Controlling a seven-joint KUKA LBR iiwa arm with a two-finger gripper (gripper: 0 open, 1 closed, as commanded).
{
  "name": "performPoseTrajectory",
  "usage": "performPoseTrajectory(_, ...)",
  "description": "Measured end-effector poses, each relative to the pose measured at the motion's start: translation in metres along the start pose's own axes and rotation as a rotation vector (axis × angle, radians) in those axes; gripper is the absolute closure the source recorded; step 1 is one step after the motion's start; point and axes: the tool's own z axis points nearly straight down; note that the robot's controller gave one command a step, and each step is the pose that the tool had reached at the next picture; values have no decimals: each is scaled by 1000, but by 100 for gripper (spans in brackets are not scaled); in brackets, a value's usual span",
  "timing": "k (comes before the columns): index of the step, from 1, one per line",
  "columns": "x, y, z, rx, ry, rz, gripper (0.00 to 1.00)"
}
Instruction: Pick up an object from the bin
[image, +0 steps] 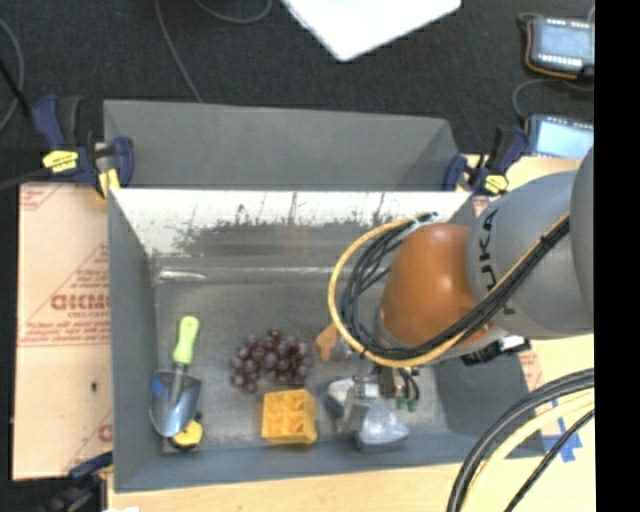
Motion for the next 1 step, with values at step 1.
performPoseTrajectory(1,-20,41,23,-1,-6,76,0)
